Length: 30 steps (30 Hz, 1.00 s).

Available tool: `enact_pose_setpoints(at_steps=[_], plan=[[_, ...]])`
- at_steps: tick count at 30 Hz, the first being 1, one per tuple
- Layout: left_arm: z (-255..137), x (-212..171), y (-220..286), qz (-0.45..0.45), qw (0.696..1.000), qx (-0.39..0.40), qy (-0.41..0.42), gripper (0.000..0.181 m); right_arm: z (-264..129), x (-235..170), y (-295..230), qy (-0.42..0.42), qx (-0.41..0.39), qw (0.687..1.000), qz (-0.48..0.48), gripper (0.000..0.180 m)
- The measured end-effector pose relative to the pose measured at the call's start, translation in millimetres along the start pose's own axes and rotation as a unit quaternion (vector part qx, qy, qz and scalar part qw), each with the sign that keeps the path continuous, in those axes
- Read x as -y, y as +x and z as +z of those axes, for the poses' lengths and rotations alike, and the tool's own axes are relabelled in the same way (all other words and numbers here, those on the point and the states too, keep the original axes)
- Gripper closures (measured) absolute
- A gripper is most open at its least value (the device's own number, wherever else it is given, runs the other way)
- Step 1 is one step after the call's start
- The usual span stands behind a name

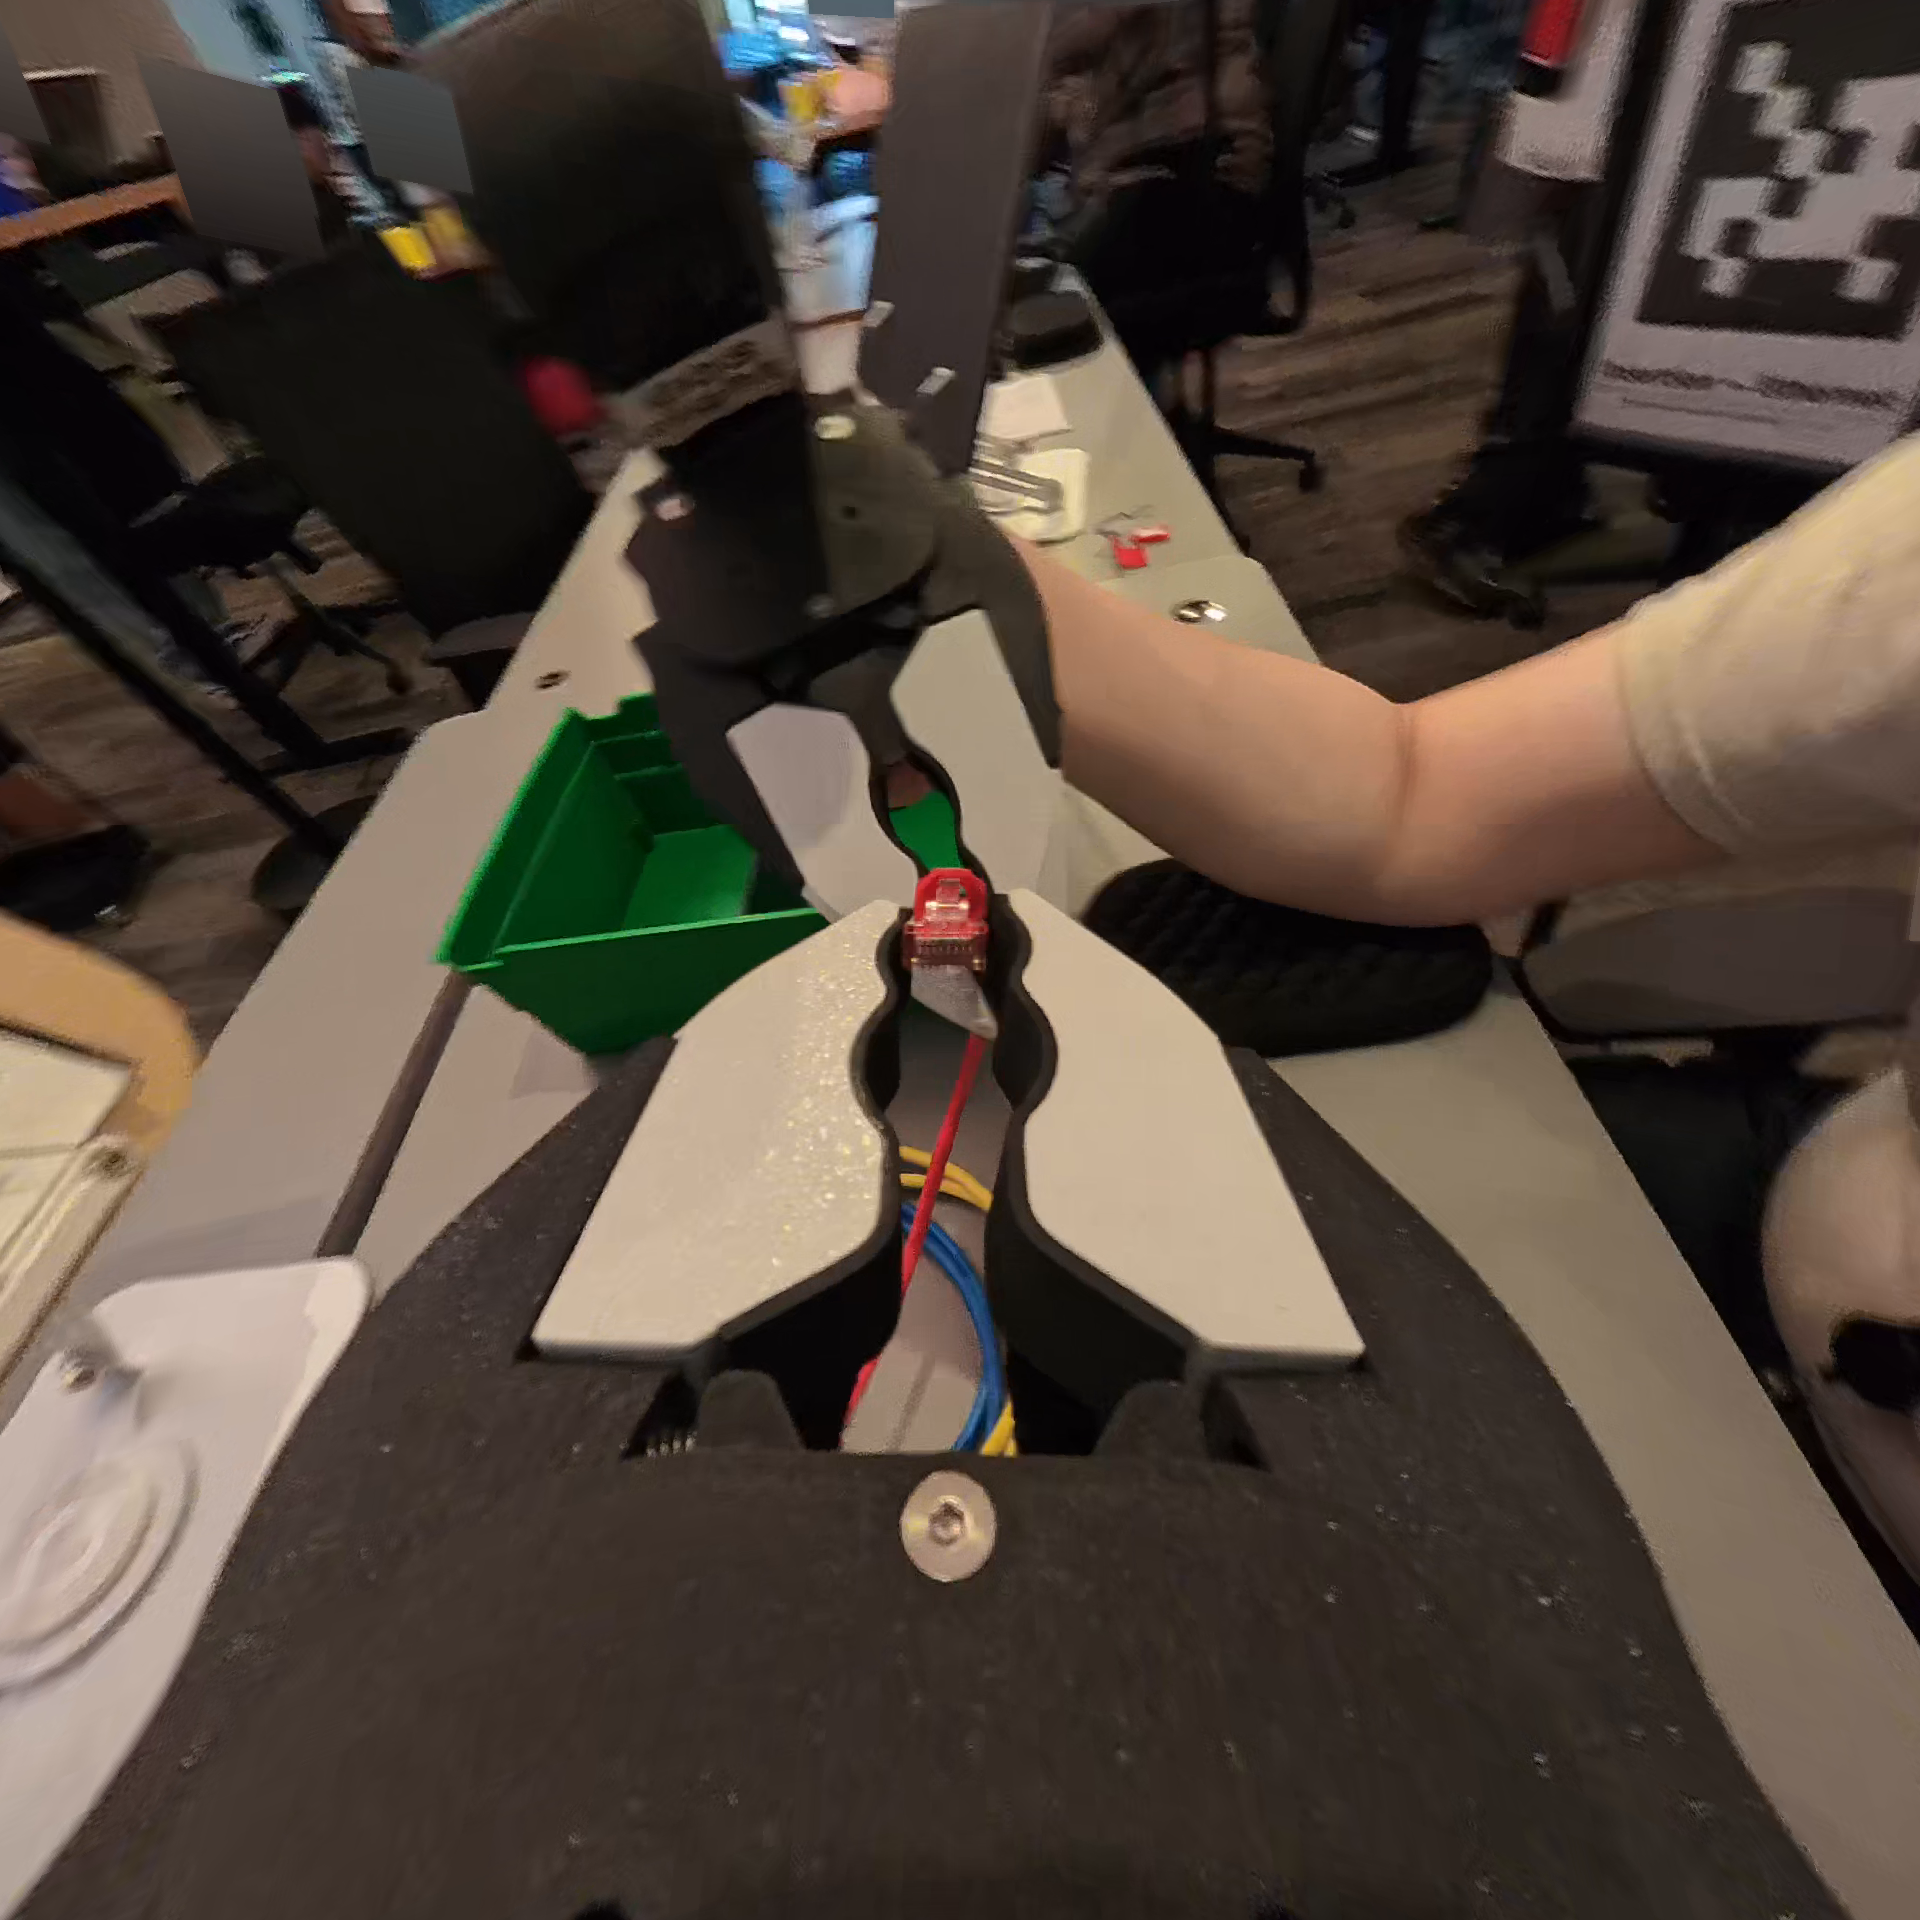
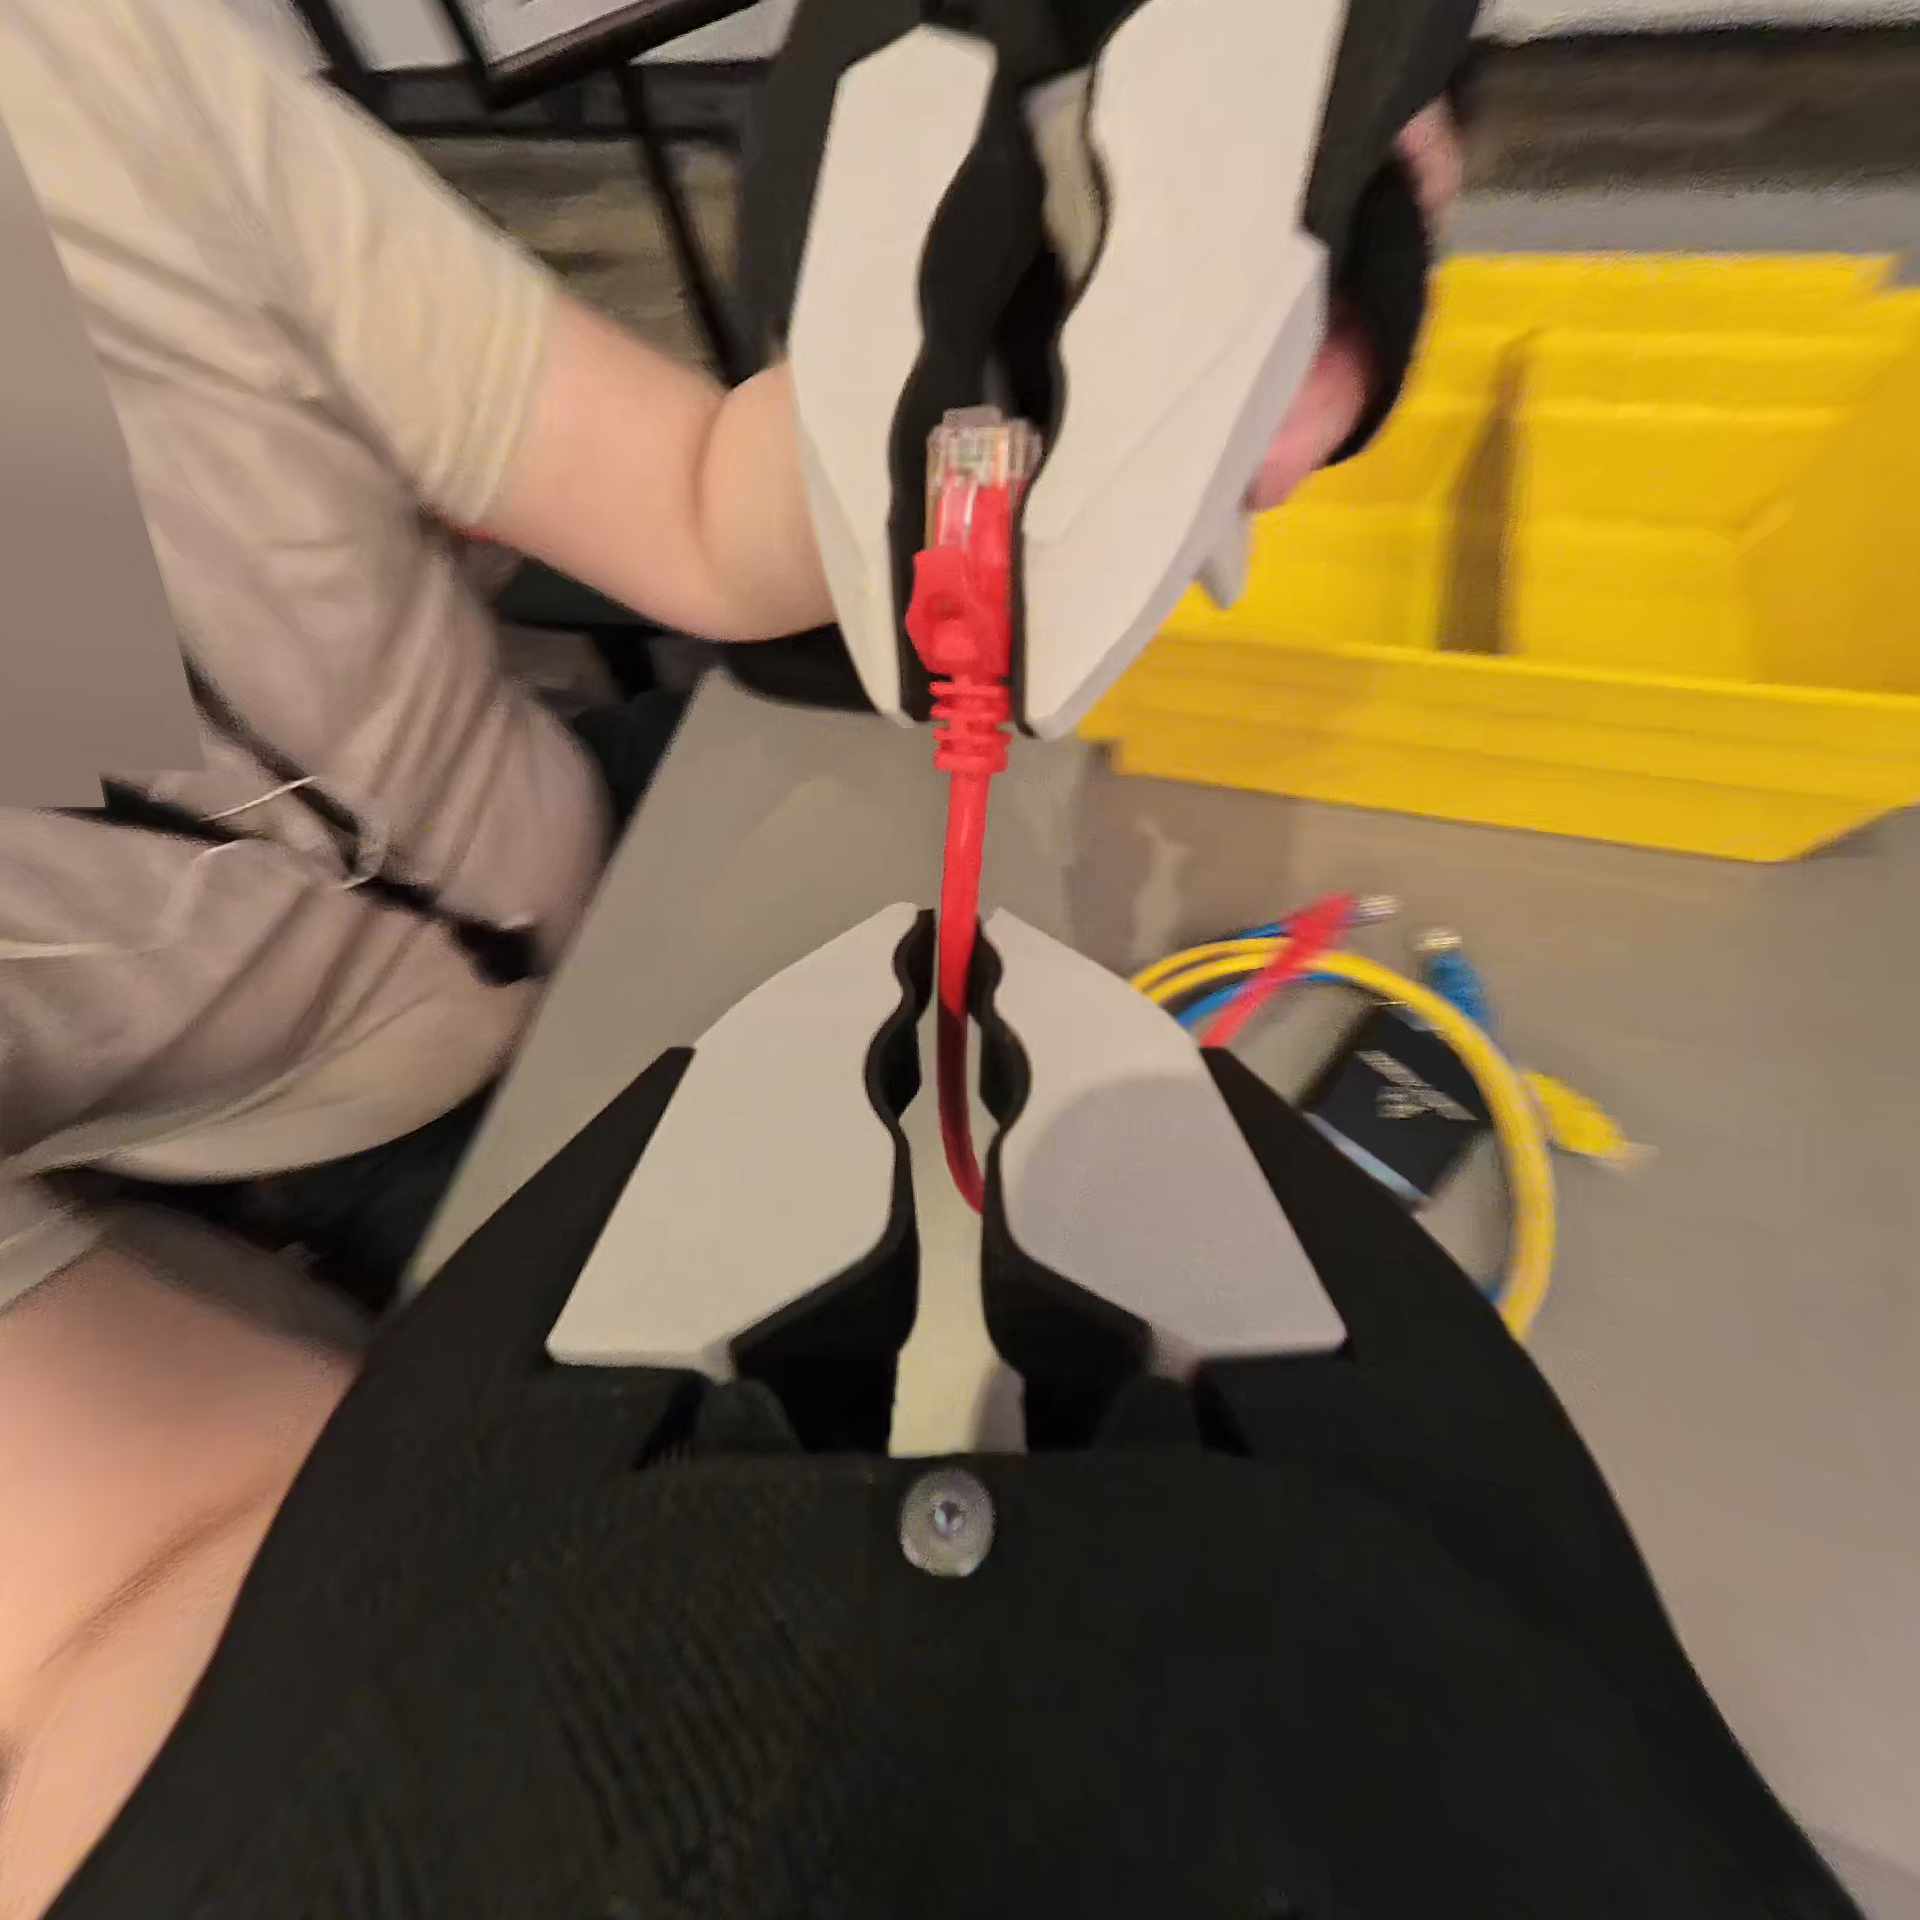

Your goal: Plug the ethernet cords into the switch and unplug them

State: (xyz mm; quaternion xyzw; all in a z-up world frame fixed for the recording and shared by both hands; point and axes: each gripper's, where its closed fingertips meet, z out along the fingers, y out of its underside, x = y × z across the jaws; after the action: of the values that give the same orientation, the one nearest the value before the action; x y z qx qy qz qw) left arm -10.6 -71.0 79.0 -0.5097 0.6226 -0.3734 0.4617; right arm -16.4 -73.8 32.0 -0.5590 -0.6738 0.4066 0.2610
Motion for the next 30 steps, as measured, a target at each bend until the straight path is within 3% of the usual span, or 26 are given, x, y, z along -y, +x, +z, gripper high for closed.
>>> enact_pose_setpoints(at_steps=[2, 4, 5, 6, 8, 10, 12, 14, 17, 22, 24, 30], plan=[[-11, 6, -23, -0.026, 0.998, 0.063, 0.015, 0.169, -19, 19, 27, 0.052, -0.109, 0.992, -0.026, 0.155], [-31, 15, -49, -0.064, 0.987, 0.135, 0.052, 0.169, -49, 49, 46, 0.122, -0.226, 0.964, -0.064, 0.147], [-42, 20, -61, -0.085, 0.980, 0.165, 0.075, 0.169, -62, 70, 38, 0.179, -0.247, 0.947, -0.102, 0.147], [-53, 25, -68, -0.099, 0.973, 0.184, 0.102, 0.169, -68, 89, 18, 0.236, -0.228, 0.933, -0.146, 0.148], [-70, 31, -75, -0.122, 0.962, 0.198, 0.140, 0.169, -54, 106, -32, 0.298, -0.117, 0.923, -0.213, 0.161], [-83, 38, -77, -0.133, 0.956, 0.201, 0.167, 0.169, -19, 105, -35, 0.257, -0.066, 0.947, -0.182, 0.154], [-90, 47, -74, -0.130, 0.951, 0.201, 0.194, 0.169, 16, 101, 3, 0.218, -0.110, 0.963, -0.112, 0.130], [-94, 57, -69, -0.122, 0.947, 0.201, 0.219, 0.169, 35, 100, 49, 0.222, -0.176, 0.959, -0.024, 0.124], [-90, 58, -66, -0.107, 0.950, 0.210, 0.204, 0.169, 21, 118, 72, 0.362, -0.192, 0.911, 0.040, 0.125], [-89, 64, -57, -0.125, 0.954, 0.164, 0.220, 0.169, -37, 136, 45, 0.524, -0.168, 0.834, -0.029, 0.134], [-86, 63, -53, -0.138, 0.957, 0.140, 0.215, 0.169, -47, 136, 42, 0.530, -0.162, 0.832, -0.024, 0.142], [-69, 59, -43, -0.149, 0.964, 0.096, 0.196, 0.169, -44, 139, 30, 0.518, -0.093, 0.851, -0.005, 0.143]])
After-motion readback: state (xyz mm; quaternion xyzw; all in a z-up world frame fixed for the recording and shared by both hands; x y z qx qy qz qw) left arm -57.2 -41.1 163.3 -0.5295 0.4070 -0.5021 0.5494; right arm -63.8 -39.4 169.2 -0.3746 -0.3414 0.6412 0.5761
